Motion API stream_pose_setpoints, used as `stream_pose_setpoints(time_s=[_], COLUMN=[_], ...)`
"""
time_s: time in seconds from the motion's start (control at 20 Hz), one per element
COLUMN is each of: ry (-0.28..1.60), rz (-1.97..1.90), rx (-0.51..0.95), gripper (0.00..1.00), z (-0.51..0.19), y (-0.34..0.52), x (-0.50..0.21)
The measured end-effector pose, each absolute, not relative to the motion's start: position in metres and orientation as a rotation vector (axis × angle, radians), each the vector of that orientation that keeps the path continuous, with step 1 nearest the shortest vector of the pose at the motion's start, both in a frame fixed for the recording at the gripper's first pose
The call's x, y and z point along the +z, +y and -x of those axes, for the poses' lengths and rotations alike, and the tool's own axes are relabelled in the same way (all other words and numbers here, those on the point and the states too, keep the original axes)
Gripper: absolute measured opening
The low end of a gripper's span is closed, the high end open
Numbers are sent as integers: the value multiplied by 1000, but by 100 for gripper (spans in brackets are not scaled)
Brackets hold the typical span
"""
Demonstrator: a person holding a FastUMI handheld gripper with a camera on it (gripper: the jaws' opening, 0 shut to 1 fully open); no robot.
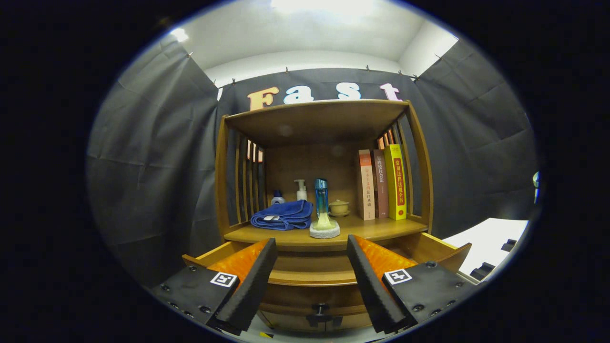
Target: Pull open the drawer, take out the items inside it, and place them on the countertop above the cabinet.
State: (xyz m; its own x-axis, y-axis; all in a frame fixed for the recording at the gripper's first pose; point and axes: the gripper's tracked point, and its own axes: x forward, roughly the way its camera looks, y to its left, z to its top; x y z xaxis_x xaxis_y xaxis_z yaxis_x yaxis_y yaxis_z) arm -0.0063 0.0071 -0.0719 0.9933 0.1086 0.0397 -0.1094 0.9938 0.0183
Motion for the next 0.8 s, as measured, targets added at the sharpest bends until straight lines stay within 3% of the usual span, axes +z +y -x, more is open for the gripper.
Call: stream_pose_setpoints(time_s=[0.3, 0.8], ry=[15, 3], rz=[-3, 74], rx=[77, 95], gripper=[97, 97], z=[-1, 29], y=[4, 26], x=[-149, -164])
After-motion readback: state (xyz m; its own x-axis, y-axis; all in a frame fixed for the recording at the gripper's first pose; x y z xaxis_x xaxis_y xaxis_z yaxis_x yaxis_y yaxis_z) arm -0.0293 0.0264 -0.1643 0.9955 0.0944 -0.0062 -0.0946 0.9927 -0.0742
